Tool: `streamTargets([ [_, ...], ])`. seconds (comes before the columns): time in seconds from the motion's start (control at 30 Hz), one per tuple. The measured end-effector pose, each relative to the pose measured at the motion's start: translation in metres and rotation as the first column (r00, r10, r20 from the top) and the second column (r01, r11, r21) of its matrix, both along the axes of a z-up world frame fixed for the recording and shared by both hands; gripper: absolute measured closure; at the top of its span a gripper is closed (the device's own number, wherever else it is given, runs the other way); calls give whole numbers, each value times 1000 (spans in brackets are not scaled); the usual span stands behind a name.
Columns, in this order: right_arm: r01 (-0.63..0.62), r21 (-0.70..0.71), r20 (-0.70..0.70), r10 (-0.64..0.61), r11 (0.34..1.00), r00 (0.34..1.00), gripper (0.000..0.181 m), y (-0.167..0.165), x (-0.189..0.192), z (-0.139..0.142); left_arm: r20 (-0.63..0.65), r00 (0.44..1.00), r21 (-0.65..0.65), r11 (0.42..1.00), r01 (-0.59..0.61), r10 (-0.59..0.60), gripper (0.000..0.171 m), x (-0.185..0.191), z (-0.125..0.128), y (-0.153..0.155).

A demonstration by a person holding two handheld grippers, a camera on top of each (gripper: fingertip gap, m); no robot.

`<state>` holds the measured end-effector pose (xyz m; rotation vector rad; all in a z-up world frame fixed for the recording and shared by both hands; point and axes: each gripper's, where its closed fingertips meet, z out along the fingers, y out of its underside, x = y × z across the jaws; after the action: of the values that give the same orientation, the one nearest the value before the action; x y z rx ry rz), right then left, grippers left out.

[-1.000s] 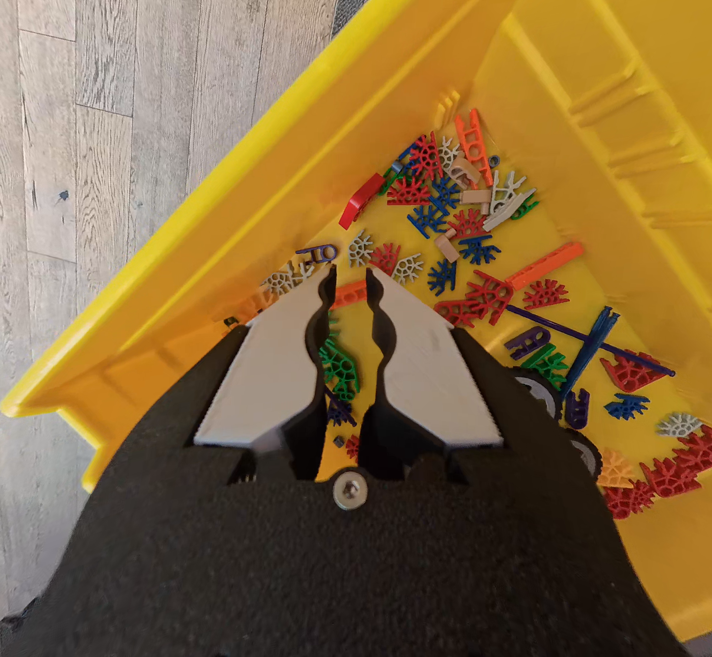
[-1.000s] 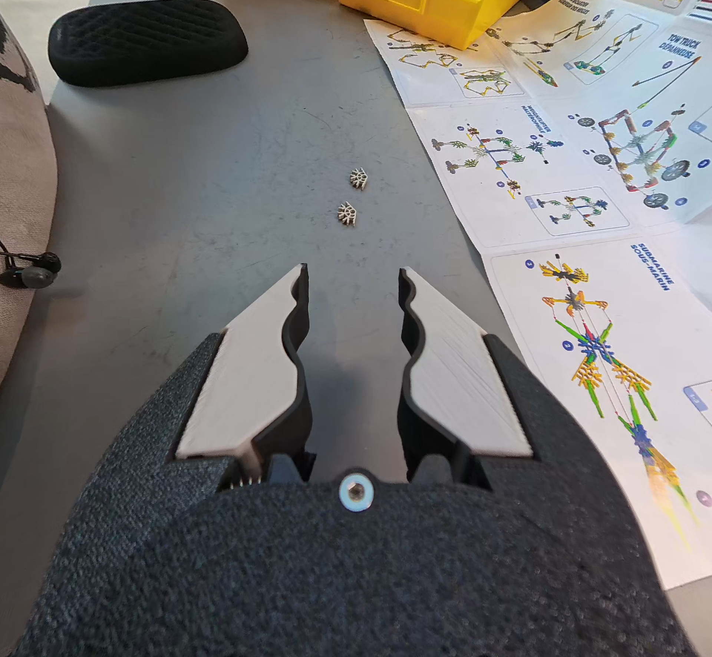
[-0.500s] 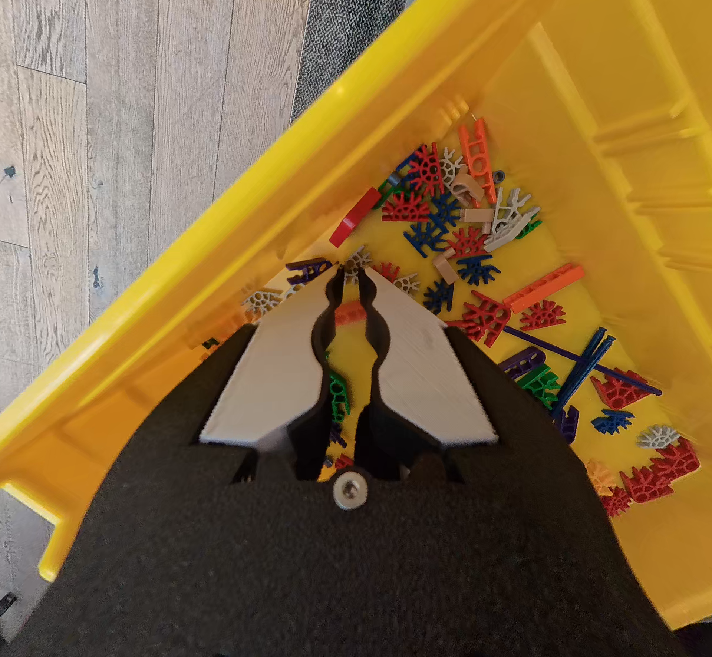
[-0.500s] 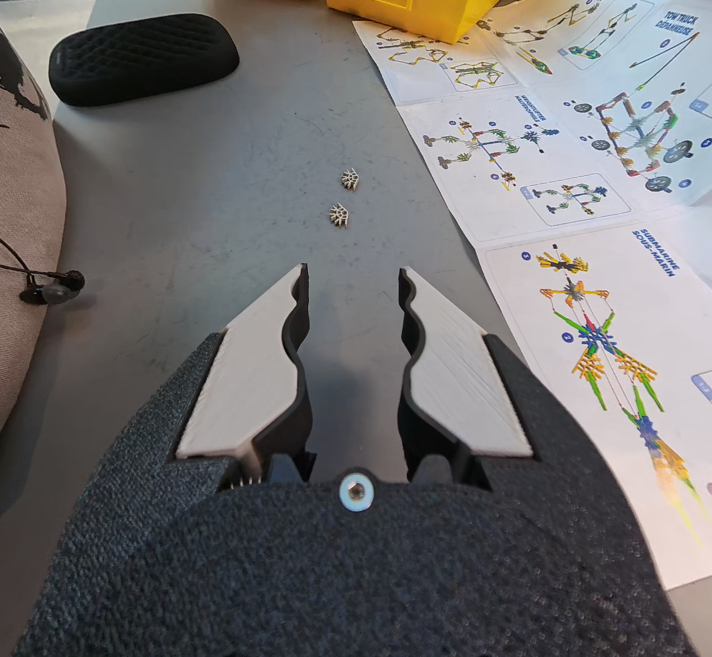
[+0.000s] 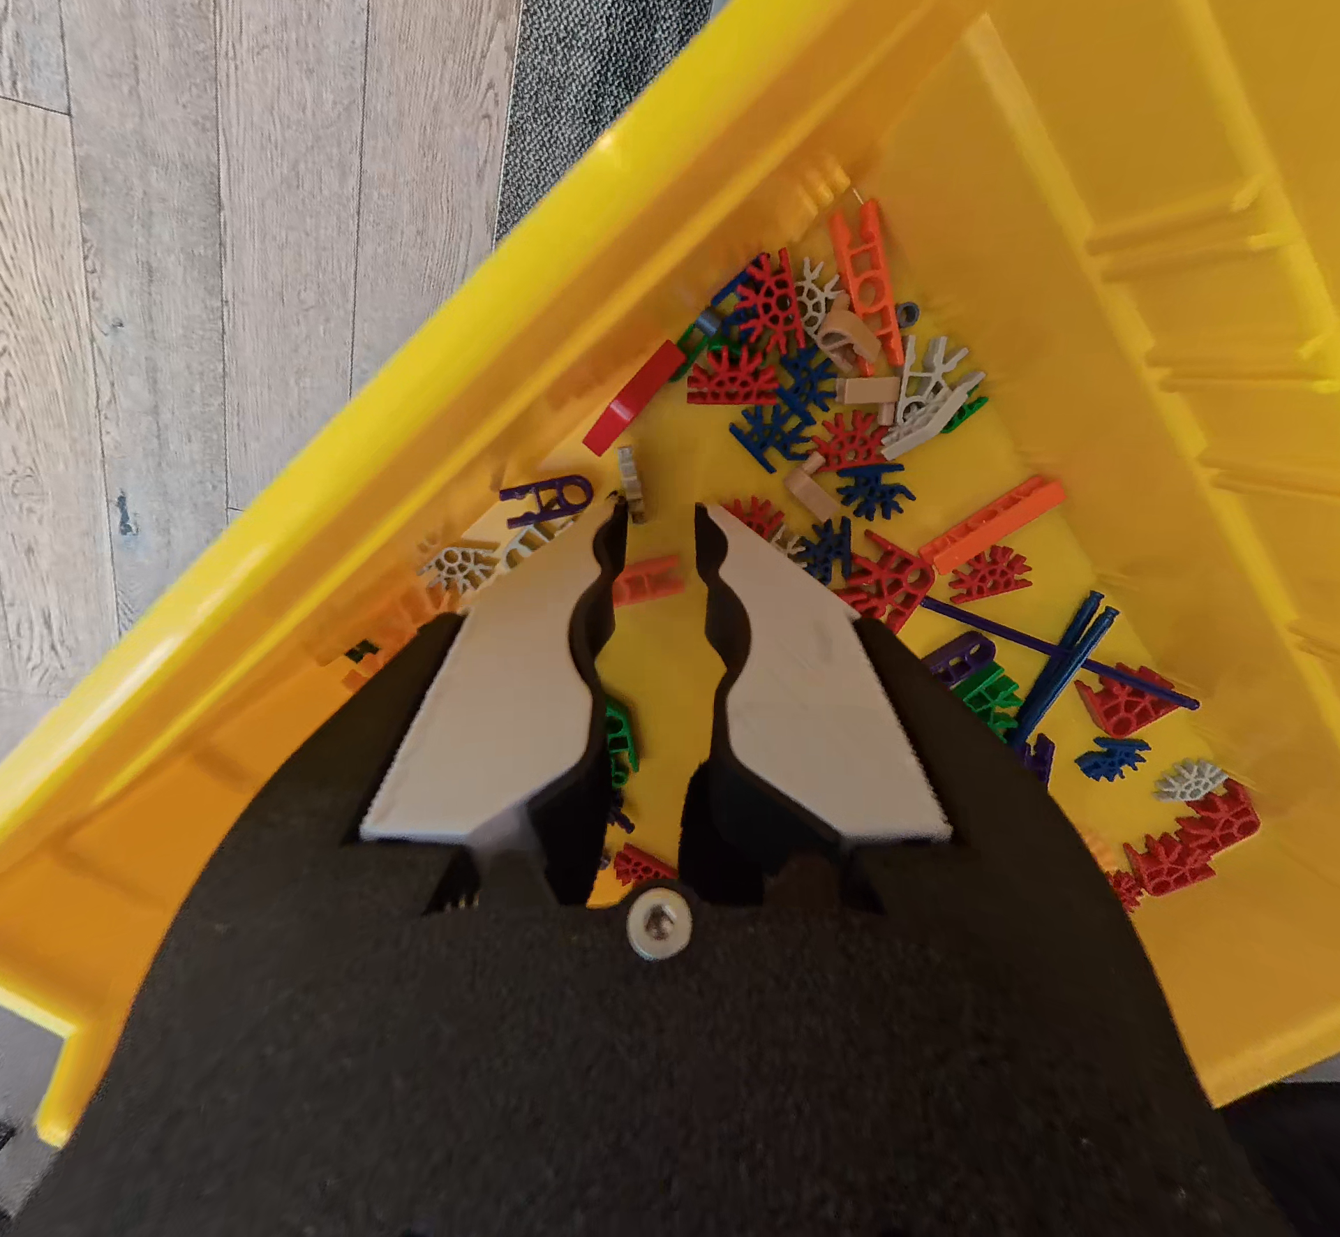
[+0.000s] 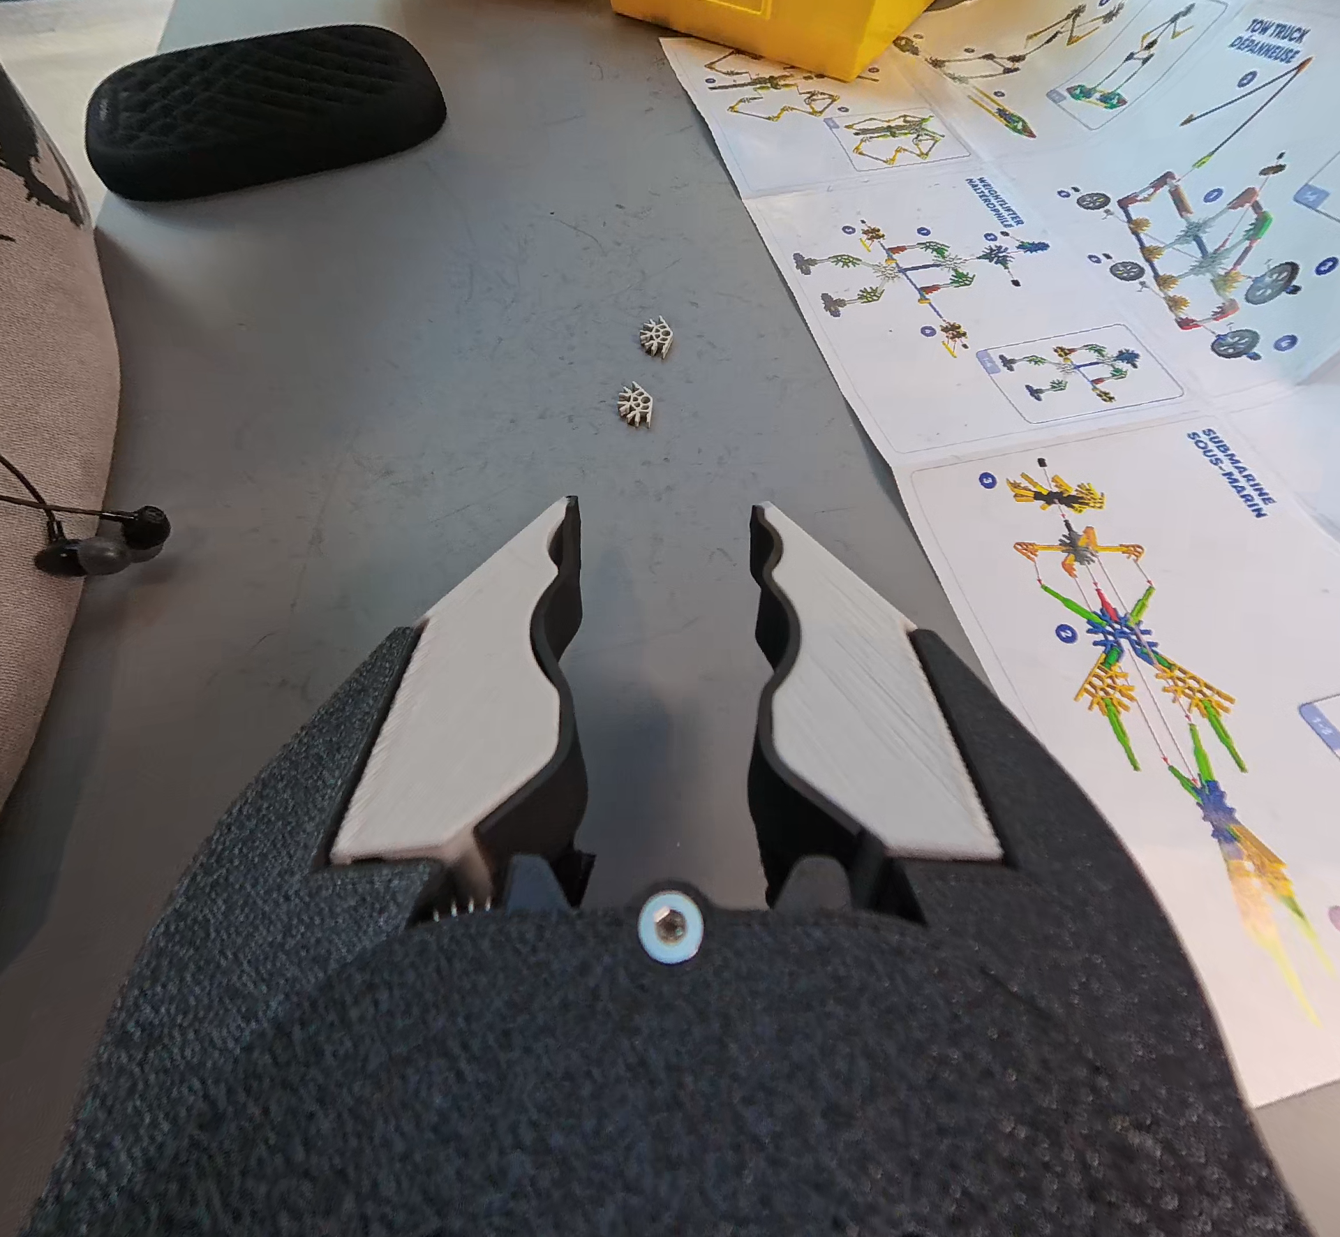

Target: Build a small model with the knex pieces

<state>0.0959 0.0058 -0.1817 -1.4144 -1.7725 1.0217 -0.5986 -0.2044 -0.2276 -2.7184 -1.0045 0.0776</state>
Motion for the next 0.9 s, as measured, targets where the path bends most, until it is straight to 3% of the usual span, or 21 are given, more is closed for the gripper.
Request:
streamTargets([
  [0.23, 8, -13, -5, -8, 1000, 1000, 136, 2, 0, 1, -78, 997, -30, 999, 23, -25, 156, -7, 8, 0],
  [0.33, 7, -17, 0, -7, 1000, 1000, 136, 2, 0, 1, -53, 998, -24, 1000, 16, -17, 156, -4, 5, 1],
  [0.4, 9, -15, -1, -9, 1000, 1000, 136, 2, 0, 1, -61, 998, -35, 999, 13, -15, 167, -4, 2, 0],
  [0.47, 11, -15, -5, -11, 1000, 1000, 136, 3, 0, 1, -82, 996, -39, 999, 16, -19, 167, -5, 4, 0],
  [0.53, 9, -16, -7, -9, 1000, 1000, 136, 2, 0, 2, -94, 995, -25, 999, 36, -38, 168, -2, 15, 3],
  [0.63, -1, -9, -12, 1, 1000, 1000, 136, 0, 1, 3, -157, 980, 7, 992, 128, -125, 168, 11, 51, 19],
  [0.7, -10, -1, -12, 10, 1000, 1000, 136, -1, 1, 2, -194, 952, 48, 967, 250, -236, 168, 40, 82, 41],
  [0.77, -20, 12, -9, 20, 1000, 1000, 136, -4, 2, 1, -233, 894, 98, 905, 414, -384, 168, 92, 111, 70],
  [0.9, -29, 40, -4, 29, 999, 1000, 136, -6, 2, 0, -300, 652, 119, 650, 750, -697, 168, 240, 134, 116],
])
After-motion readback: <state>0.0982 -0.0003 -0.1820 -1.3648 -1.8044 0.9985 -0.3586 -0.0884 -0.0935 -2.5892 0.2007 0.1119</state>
